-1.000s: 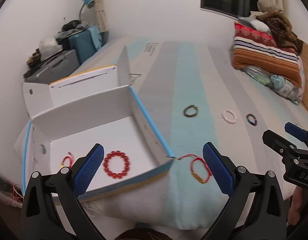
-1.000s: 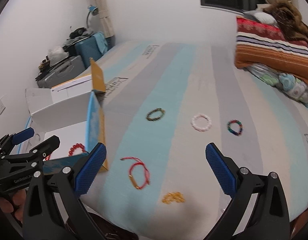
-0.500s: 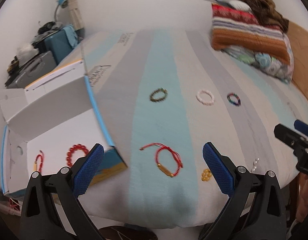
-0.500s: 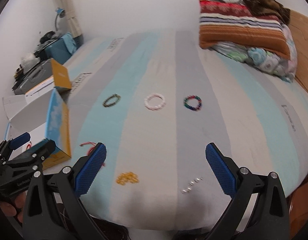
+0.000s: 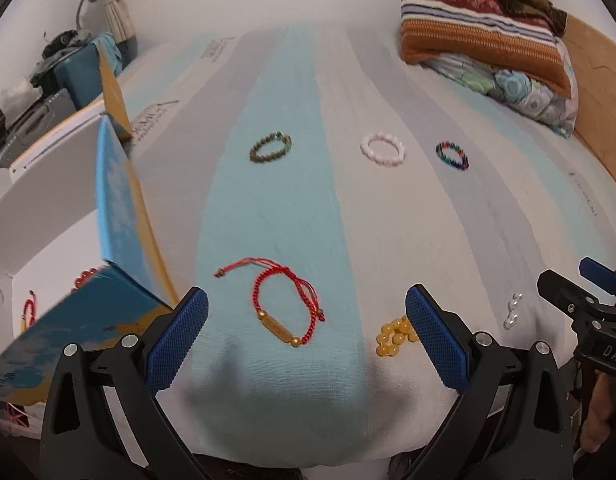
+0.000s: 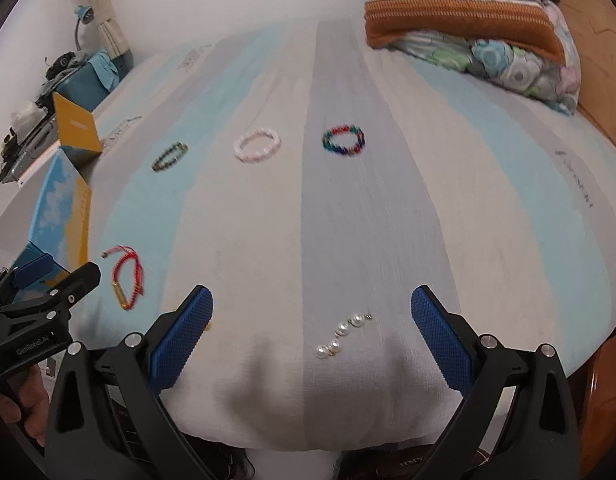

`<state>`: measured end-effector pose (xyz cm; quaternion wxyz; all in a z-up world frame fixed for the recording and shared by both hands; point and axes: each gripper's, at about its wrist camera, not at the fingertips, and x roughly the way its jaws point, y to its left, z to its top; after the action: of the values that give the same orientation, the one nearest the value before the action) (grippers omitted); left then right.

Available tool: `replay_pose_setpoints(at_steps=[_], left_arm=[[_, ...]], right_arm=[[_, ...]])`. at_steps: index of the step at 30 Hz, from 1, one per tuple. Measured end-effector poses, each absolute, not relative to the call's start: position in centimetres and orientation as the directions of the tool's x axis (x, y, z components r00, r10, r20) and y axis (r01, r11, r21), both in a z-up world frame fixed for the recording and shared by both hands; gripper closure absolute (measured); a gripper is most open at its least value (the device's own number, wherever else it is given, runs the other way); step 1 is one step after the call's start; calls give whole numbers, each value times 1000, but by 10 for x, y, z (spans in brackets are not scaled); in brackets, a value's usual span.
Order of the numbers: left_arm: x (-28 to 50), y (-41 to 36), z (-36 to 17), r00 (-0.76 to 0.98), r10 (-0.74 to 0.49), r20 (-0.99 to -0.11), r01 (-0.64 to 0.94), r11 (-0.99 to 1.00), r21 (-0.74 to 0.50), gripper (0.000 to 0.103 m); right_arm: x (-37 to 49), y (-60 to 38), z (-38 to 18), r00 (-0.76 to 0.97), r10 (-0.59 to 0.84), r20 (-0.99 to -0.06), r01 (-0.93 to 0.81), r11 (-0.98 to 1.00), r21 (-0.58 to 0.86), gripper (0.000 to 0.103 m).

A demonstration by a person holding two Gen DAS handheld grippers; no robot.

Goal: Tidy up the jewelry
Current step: 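Move both tools back over the remaining bracelets on the bed, then grasp the second red cord bracelet with the left tool while the right tool grasps the pearl strand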

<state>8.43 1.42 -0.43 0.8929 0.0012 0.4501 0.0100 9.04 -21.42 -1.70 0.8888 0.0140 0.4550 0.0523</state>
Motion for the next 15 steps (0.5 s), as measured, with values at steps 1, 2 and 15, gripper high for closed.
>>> replay_pose_setpoints(at_steps=[1,2,15], left_arm=[[86,15,-7,592,20,-806,-19,1000,10,6],[88,15,-11,587,17,-809,-24,1000,4,6],[105,18,-57,540,-23,-841,-35,998,-50,6]], right_arm=[[91,-216,-20,576,102,-811,-78,994,70,8],[92,-218,-24,571,100,-815,-74,995,70,8],[108,-236,-72,494,100,-864,-35,995,94,14]])
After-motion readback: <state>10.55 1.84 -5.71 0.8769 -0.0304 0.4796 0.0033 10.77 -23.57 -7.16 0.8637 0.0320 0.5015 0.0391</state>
